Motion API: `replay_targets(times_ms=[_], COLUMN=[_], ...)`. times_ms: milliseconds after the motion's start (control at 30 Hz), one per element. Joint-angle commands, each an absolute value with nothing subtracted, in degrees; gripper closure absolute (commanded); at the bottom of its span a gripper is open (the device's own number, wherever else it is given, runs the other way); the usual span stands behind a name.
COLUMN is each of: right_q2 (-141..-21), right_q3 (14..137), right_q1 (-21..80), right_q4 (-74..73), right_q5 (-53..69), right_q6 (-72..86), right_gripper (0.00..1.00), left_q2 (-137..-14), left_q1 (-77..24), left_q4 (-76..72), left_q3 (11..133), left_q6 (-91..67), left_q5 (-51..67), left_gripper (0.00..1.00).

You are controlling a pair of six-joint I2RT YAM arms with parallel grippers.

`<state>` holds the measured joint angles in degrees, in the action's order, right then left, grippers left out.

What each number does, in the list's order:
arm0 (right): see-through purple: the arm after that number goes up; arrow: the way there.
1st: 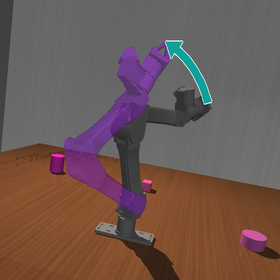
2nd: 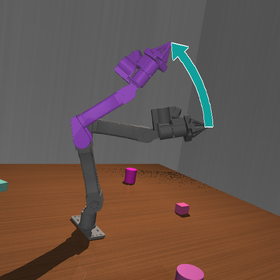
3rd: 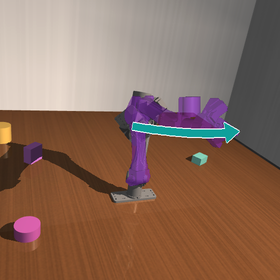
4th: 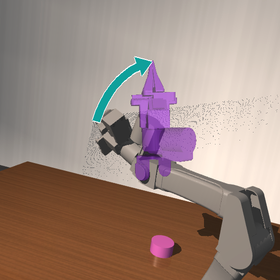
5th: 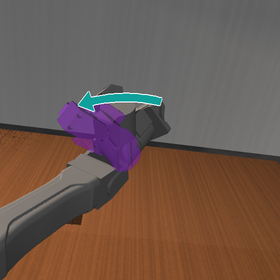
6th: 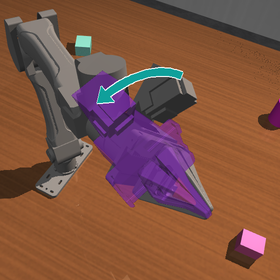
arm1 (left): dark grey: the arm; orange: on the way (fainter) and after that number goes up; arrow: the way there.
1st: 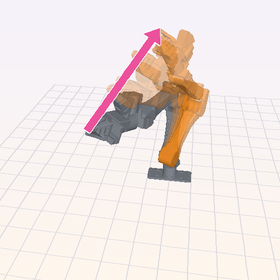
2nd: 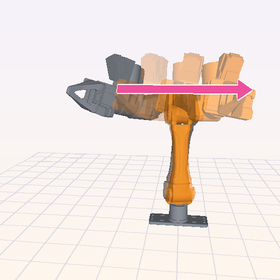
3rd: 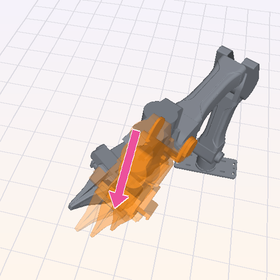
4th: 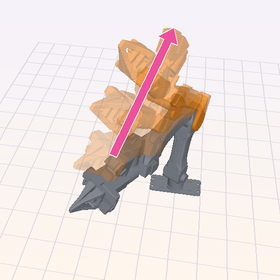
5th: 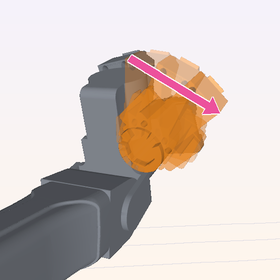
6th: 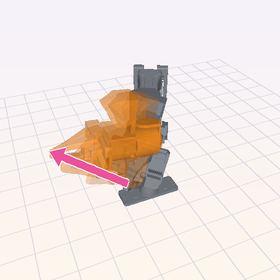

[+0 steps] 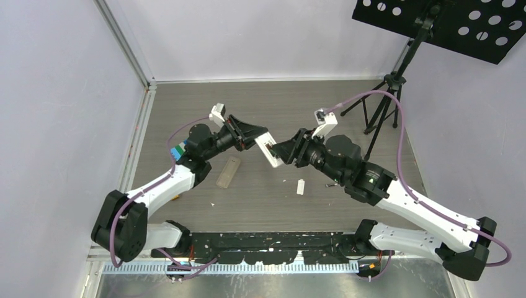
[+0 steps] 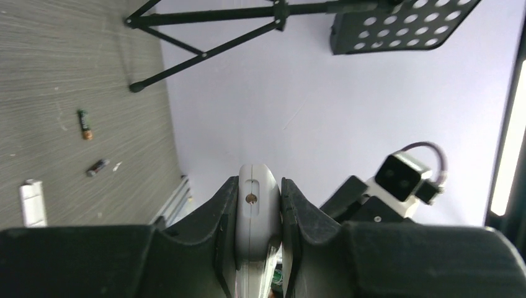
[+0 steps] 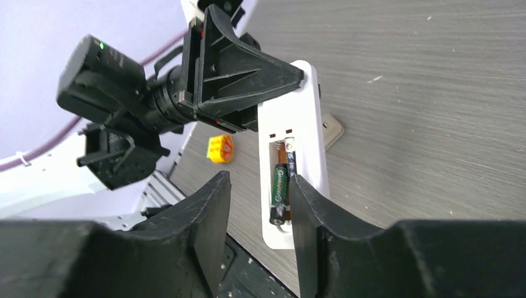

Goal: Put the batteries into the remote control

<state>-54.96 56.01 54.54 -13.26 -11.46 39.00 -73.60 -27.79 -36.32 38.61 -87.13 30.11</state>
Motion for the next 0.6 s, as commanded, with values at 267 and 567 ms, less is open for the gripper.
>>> replay_targets(times_ms=[267,567], right_q2=[-47.9,-51.9], right_q3=[50.9,49.8], right_q1=[54.7,54.7], right_q4=[-5.5,-0.5], right_q5=[-20.5,-16.7], right_q6=[54.0,62.7], right_gripper=[0.26,0.23], left_q2=[-72.5,-74.3], left_q1=[-27.3,-27.3], left_q4=[-51.2,-55.2], left_q3=[36.4,36.4], left_q6=[-106.1,-108.2], left_q5=[19.4,19.7], left_gripper=[1.0,1.0])
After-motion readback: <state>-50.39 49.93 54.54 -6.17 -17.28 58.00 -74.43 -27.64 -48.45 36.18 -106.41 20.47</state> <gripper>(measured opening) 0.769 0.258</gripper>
